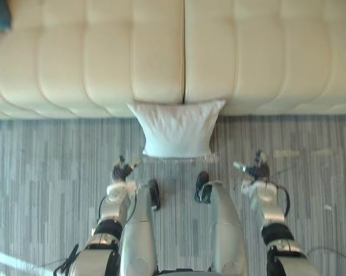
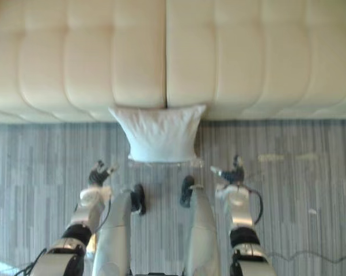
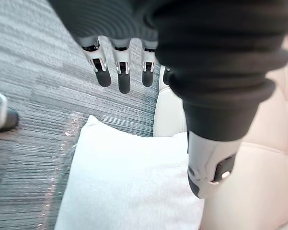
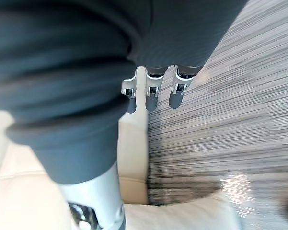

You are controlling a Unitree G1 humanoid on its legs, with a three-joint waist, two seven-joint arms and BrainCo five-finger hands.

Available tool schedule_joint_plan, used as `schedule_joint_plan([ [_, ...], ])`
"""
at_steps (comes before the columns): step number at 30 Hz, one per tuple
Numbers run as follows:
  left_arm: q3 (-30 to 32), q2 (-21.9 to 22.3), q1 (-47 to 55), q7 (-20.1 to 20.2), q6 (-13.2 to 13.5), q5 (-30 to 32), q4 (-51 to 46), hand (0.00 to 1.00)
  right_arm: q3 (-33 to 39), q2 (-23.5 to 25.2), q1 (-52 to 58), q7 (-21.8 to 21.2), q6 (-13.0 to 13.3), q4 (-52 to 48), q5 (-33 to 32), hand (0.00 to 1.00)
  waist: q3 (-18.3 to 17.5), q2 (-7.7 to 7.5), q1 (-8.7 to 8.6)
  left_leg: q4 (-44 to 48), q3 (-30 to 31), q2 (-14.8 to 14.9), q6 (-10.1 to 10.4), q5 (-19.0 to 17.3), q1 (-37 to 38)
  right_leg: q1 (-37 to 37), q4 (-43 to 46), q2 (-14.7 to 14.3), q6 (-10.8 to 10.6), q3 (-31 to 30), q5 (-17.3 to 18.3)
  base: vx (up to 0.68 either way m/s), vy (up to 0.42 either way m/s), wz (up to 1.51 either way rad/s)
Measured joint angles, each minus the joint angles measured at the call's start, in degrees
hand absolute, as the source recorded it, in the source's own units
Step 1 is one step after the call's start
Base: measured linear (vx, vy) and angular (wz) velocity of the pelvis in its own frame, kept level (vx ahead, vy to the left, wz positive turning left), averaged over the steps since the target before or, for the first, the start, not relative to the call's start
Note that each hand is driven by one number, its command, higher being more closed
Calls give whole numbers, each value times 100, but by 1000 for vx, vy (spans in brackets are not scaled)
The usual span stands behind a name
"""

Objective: Pick up cushions and gather them together orderly.

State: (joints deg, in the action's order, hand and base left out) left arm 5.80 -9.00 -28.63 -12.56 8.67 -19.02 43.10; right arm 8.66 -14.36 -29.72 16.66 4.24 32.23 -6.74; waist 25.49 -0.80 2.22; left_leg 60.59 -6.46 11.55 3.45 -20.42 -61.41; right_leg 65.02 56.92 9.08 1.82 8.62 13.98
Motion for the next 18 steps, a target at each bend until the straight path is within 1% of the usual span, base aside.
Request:
schedule_joint_plan([
  [1,3,-93,-170,-21,0,-72,-74,0,-5,-104,-279,26,1,0,-47,0,99,14,3,203,71,37,26,-4,-292,261,184,-1,38,32,27,-73,-50,1],
  [2,7,-200,-322,-81,3,-143,-144,0,-39,-220,-525,42,4,-1,-81,0,114,-7,24,387,107,81,35,-22,-625,584,344,-5,60,47,47,-73,-38,-1],
  [4,64,-362,-651,-104,11,-152,-204,0,-86,-440,-991,85,35,5,-185,0,217,5,58,621,189,107,36,-22,-1093,1022,552,-2,66,71,51,-71,-16,-1],
  [5,138,-477,-841,-128,30,-164,-214,0,-103,-517,-1235,123,41,17,-283,0,293,2,62,773,238,125,36,-27,-1344,1251,701,1,75,82,57,-68,-5,1],
  [7,182,-644,-1084,-159,51,-258,-244,0,-141,-613,-1570,156,50,26,-377,0,335,-2,77,1020,295,146,26,-50,-1755,1638,932,12,99,87,90,-72,-5,1],
  [8,225,-743,-1207,-219,62,-289,-319,0,-219,-647,-1787,169,54,43,-522,0,375,-4,89,1194,353,166,39,-74,-1999,1855,1076,15,117,110,110,-73,-5,-3],
  [12,215,-911,-1703,-313,61,-370,-313,0,-416,-583,-2476,201,82,347,-969,0,391,-9,114,1610,503,168,57,-89,-2687,2490,1483,87,139,168,132,-57,1,2],
  [15,195,-933,-1991,-341,60,-369,-315,0,-543,-493,-2762,223,96,383,-1161,0,392,-10,110,1708,553,137,40,-98,-2957,2727,1593,135,150,187,160,-55,8,7],
  [18,-48,-951,-2342,-362,59,-369,-347,0,-718,-264,-3118,250,103,513,-1363,0,392,-10,110,1697,588,138,56,-73,-3162,2884,1583,210,157,282,161,-32,20,7],
])
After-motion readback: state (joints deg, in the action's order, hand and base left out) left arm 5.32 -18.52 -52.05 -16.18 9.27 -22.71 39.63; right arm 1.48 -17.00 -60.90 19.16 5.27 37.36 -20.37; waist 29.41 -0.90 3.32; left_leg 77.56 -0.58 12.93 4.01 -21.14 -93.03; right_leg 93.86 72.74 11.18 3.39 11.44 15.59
